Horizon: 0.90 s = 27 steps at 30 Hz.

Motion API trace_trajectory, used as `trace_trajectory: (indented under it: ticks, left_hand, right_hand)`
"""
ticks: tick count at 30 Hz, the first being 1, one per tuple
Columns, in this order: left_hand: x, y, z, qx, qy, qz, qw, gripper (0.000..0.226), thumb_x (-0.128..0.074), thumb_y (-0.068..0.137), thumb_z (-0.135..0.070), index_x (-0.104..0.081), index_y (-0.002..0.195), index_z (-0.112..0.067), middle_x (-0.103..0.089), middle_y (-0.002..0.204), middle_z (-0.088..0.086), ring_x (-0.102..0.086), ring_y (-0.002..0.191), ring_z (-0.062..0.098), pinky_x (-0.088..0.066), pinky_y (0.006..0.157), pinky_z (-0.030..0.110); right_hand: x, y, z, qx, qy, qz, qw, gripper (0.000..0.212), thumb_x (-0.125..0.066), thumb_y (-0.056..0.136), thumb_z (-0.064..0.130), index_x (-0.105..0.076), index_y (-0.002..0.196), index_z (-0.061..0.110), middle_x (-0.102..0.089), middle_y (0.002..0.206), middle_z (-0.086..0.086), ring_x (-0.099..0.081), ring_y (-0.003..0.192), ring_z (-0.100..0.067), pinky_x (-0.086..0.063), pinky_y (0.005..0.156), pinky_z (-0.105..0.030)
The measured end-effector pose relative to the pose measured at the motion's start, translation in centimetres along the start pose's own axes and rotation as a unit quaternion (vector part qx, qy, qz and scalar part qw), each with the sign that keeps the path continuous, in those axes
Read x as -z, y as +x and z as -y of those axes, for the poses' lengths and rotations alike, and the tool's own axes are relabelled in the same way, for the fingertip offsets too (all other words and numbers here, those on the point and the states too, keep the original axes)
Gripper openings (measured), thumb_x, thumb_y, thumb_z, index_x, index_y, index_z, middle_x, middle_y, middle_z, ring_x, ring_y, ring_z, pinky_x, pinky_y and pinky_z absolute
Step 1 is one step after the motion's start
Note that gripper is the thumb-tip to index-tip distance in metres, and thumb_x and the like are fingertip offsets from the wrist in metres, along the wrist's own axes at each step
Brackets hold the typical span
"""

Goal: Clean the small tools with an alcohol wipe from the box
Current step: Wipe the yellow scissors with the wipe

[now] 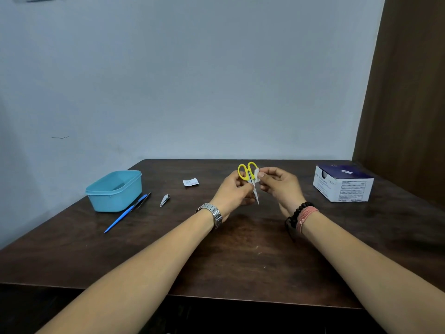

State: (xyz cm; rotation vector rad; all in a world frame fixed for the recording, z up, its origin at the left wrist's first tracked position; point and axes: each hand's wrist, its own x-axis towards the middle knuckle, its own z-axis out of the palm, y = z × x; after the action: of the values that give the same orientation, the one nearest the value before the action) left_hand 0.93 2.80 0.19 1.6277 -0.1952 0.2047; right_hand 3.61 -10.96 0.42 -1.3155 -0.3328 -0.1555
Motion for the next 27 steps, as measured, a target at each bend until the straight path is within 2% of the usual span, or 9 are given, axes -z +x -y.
trace_trajectory:
  ticks: [5, 11, 15, 19, 24, 27]
  left_hand:
    - [0.26, 0.35, 0.52, -0.011, 0.040, -0.029, 0.999, 0.018, -0.056, 0.091, -0.008, -0.056, 0.108, -0.012, -0.056, 0.090, 0.010, -0.058, 0.073, 0.016, -0.057, 0.069, 0.031]
    - [0.21, 0.62, 0.84, -0.043, 0.121, -0.018, 0.992, 0.009, -0.056, 0.090, -0.012, -0.058, 0.098, -0.016, -0.059, 0.078, 0.004, -0.057, 0.065, 0.014, -0.060, 0.077, 0.042]
    - [0.07, 0.62, 0.54, -0.049, 0.145, -0.022, 0.988, 0.010, -0.055, 0.091, -0.014, -0.060, 0.099, -0.011, -0.058, 0.075, 0.000, -0.057, 0.064, 0.012, -0.057, 0.069, 0.032]
    - [0.15, 0.41, 0.40, -0.051, 0.160, -0.016, 0.986, 0.006, -0.052, 0.092, -0.015, -0.057, 0.091, -0.012, -0.058, 0.067, -0.001, -0.054, 0.057, 0.013, -0.050, 0.065, 0.032]
    - [0.56, 0.33, 0.30, -0.061, 0.143, -0.023, 0.988, 0.013, -0.050, 0.091, -0.016, -0.052, 0.078, -0.019, -0.061, 0.073, 0.006, -0.054, 0.065, 0.021, -0.044, 0.064, 0.033]
    - [0.56, 0.28, 0.28, -0.052, 0.138, -0.008, 0.989, 0.017, -0.048, 0.095, -0.014, -0.054, 0.080, -0.018, -0.061, 0.073, 0.000, -0.053, 0.062, 0.016, -0.043, 0.058, 0.027]
  right_hand:
    - [-0.37, -0.07, 0.07, -0.030, 0.035, 0.008, 0.999, 0.009, -0.066, 0.087, 0.001, -0.069, 0.085, 0.008, -0.068, 0.075, -0.004, -0.060, 0.065, -0.011, -0.054, 0.062, -0.016]
    - [-0.58, -0.26, 0.22, -0.034, 0.043, 0.001, 0.999, 0.009, -0.068, 0.086, -0.001, -0.069, 0.085, 0.009, -0.070, 0.081, -0.005, -0.064, 0.074, -0.013, -0.055, 0.066, -0.018]
    - [-0.15, -0.13, 0.56, -0.027, 0.068, -0.013, 0.997, 0.009, -0.069, 0.085, 0.000, -0.070, 0.087, 0.008, -0.072, 0.081, -0.004, -0.066, 0.073, -0.011, -0.054, 0.065, -0.018]
    - [0.17, -0.01, 0.72, -0.018, 0.079, -0.015, 0.997, 0.011, -0.069, 0.085, 0.001, -0.068, 0.092, 0.010, -0.074, 0.080, -0.001, -0.069, 0.074, -0.010, -0.054, 0.065, -0.019]
    - [-0.11, -0.20, 0.59, -0.035, 0.079, 0.019, 0.996, 0.013, -0.066, 0.087, -0.001, -0.061, 0.094, 0.009, -0.074, 0.076, 0.002, -0.069, 0.069, -0.009, -0.056, 0.063, -0.019]
    - [-0.10, -0.10, 0.76, -0.032, 0.089, 0.011, 0.995, 0.014, -0.065, 0.086, -0.004, -0.061, 0.093, 0.008, -0.073, 0.078, -0.001, -0.068, 0.071, -0.009, -0.055, 0.065, -0.019]
